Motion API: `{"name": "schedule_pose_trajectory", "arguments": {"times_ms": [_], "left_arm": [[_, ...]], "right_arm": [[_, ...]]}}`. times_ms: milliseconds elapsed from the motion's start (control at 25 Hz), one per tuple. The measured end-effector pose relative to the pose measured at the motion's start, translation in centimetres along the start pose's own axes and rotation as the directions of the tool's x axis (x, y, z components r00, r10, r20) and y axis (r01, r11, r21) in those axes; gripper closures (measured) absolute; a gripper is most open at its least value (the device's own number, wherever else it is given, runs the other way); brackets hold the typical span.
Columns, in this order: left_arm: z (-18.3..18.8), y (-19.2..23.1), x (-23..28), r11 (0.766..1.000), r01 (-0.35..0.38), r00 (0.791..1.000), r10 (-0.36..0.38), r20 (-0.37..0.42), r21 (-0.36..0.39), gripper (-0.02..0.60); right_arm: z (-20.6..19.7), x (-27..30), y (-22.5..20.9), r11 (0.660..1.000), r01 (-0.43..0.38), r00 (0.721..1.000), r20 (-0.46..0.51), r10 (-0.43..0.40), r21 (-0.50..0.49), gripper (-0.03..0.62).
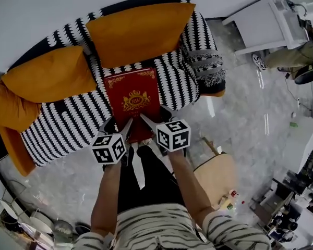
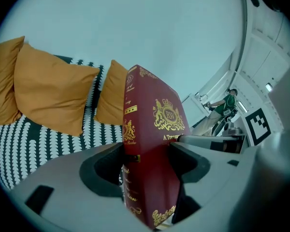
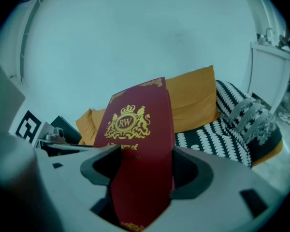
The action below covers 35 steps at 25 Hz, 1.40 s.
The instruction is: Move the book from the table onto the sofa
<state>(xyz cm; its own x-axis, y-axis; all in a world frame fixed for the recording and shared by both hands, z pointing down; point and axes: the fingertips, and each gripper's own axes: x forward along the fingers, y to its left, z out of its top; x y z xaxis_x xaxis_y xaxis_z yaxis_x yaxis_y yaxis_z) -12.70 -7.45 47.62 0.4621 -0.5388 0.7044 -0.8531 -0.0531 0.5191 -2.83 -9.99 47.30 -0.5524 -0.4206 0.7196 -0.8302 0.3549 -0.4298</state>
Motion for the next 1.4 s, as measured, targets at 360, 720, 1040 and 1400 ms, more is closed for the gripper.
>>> {"name": "schedule_pose_trajectory", "arguments": {"times_ms": [360,720,1040,1400], "left_arm": [[-2.0,3.1,3.6,1.000,-0.022,1.000,0.022,-0.021,-0.013,0.278],[-3.9,5.6,6.9,0.999,-0.035,0.998,0.034,-0.056,-0.020,0.279],[-5.5,8.1,10.6,0.998,-0.051,0.995,0.047,-0.090,-0.046,0.281],[-6.9,11.0,14.0,0.995,-0.074,0.989,0.063,-0.137,-0.074,0.281]], "right_arm": [[-2.5,4.3,-2.1,1.000,-0.005,1.000,-0.008,0.005,0.020,0.264],[-4.9,7.8,-4.1,0.999,-0.009,0.999,-0.033,0.010,0.050,0.266],[-6.8,11.7,-6.6,0.996,-0.009,0.996,-0.084,0.017,0.085,0.267],[-8.8,15.9,-8.5,0.991,-0.013,0.990,-0.137,0.031,0.130,0.267]]}}
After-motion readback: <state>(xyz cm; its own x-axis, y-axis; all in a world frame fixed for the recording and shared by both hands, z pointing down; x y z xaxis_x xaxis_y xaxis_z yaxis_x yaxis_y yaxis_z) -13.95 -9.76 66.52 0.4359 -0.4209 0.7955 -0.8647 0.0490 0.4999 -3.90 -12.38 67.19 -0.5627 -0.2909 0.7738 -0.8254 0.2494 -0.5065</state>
